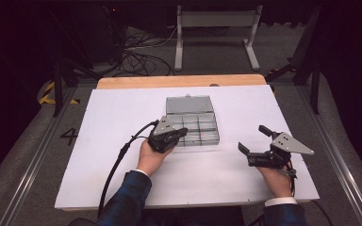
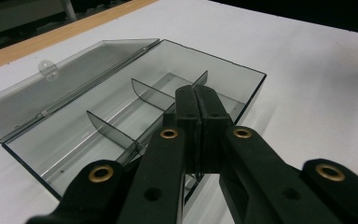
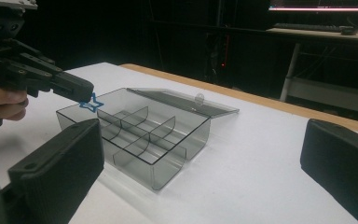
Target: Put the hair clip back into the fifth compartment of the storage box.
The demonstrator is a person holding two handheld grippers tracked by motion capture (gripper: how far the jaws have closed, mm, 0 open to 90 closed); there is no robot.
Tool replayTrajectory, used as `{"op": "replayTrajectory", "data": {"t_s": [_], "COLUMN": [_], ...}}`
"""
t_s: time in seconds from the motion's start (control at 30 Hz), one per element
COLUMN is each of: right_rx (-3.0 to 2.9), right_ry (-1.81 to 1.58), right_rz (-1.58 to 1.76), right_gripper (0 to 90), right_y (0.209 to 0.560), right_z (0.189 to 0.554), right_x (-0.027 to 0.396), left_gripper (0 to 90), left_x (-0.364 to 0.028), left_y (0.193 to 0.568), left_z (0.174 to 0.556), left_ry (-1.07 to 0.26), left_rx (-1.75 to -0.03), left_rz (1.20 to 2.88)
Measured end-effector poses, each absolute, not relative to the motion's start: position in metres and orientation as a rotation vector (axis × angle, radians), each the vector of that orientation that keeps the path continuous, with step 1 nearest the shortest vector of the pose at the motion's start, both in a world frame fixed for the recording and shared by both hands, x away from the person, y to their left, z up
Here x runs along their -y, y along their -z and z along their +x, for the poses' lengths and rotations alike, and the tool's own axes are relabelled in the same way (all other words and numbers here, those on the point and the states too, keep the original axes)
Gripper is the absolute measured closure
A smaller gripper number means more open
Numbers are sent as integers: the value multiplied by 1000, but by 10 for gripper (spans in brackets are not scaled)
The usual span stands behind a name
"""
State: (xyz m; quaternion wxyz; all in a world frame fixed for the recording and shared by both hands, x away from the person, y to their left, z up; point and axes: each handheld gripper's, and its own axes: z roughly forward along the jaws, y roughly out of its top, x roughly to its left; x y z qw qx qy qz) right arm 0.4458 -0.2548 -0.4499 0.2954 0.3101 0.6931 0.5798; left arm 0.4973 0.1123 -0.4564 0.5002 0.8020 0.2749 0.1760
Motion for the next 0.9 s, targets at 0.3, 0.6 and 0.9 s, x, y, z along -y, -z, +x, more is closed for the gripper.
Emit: {"op": "replayTrajectory", "data": {"t_s": [0.3, 0.6, 0.9], "right_rx": [-1844, -1843, -1842], "right_ry": [-1540, -1540, -1542], "right_rz": [824, 826, 827], "right_gripper": [3, 3, 4], "right_y": [450, 450, 450], "right_z": [446, 446, 446], "right_x": [255, 255, 255], "left_gripper": [885, 885, 883], "left_x": [-105, -98, -94], "left_y": [462, 467, 471], "left_z": [501, 503, 506], "left_ry": [-413, -406, -396], "left_rx": [-682, -690, -710], "left_rz": [1942, 1956, 1959]}}
